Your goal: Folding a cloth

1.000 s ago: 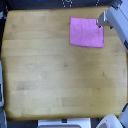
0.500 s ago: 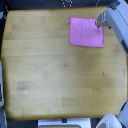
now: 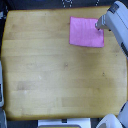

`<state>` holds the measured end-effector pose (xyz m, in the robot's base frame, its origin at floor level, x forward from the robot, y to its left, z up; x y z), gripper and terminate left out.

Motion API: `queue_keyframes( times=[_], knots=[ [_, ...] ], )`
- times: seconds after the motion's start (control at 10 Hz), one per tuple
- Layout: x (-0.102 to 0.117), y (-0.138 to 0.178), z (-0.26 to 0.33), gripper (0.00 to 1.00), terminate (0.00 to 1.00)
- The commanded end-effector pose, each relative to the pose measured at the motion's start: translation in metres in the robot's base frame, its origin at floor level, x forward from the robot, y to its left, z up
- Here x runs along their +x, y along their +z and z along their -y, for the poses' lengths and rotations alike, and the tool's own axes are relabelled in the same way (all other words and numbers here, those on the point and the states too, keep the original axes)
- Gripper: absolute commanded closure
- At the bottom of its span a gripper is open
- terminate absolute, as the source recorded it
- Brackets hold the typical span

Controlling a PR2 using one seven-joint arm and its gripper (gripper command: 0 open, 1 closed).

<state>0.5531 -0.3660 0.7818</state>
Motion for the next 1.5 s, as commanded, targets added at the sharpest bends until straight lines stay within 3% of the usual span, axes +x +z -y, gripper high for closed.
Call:
queue_keyframes(
  times=[0.0,0.7,0.8,1.4],
  knots=[
    [0.0,-0.033,-0.005,0.0,0.0],
    [-0.009,-0.057,0.015,0.0,0.0],
    [-0.009,-0.057,0.013,1.0,0.0],
    [-0.006,-0.061,-0.006,1.0,0.0]
  ],
)
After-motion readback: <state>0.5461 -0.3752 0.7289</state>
